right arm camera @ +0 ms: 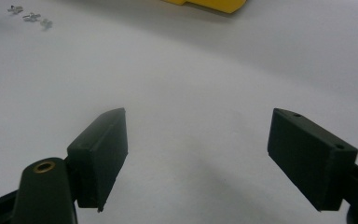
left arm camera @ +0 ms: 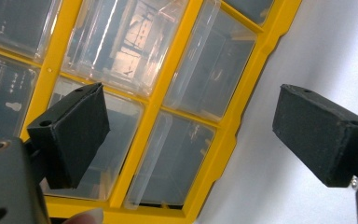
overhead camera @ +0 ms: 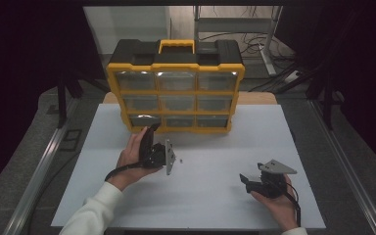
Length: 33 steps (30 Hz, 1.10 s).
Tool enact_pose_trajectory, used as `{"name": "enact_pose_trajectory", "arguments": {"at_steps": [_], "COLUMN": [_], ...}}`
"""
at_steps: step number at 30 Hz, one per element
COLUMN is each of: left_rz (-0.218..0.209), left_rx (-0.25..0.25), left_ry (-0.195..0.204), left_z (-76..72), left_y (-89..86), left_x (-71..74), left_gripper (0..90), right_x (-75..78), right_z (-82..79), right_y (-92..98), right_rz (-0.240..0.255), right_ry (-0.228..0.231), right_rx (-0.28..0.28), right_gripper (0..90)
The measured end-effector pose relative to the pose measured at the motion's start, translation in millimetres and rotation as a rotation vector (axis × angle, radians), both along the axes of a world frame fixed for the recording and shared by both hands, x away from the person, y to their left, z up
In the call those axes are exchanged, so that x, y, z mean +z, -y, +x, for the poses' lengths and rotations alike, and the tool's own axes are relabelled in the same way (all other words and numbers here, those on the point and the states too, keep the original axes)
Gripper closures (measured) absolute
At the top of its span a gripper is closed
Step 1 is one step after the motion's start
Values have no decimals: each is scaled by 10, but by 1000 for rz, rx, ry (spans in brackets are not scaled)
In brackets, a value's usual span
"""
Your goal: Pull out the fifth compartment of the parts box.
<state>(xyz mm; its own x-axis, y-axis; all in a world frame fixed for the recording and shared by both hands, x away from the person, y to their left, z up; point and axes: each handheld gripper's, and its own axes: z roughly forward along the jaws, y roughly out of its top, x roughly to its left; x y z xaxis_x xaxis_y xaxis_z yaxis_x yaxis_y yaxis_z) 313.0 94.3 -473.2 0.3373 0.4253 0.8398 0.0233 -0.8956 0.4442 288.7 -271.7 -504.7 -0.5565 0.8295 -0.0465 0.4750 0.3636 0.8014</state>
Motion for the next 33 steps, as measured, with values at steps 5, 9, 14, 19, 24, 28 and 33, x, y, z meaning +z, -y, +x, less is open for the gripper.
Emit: {"name": "enact_pose_trajectory", "arguments": {"at_steps": [5, 9, 14, 19, 24, 28, 33], "left_rz": [6, 5, 9, 11, 6, 12, 3], "left_rx": [1, -3, -2, 1, -1, -1, 1], "left_ry": [-1, 5, 7, 10, 16, 21, 17], "left_z": [22, 35, 43, 61, 80, 94, 111], "left_y": [12, 24, 28, 26, 36, 47, 48], "left_x": [3, 22, 35, 60, 84, 107, 115], "left_gripper": [113, 115, 114, 114, 114, 112, 114], "right_x": [1, 1, 4, 0, 1, 0, -1], "right_z": [0, 1, -2, 2, 0, -1, 0], "right_y": [2, 4, 6, 4, 4, 2, 2], "right_rz": [1, 0, 0, 0, 0, -1, -1], "right_ry": [0, 0, 3, 0, 0, 0, -1], "right_rx": [0, 0, 0, 0, 0, 1, 1], "right_gripper": [208, 208, 208, 208, 208, 208, 208]}}
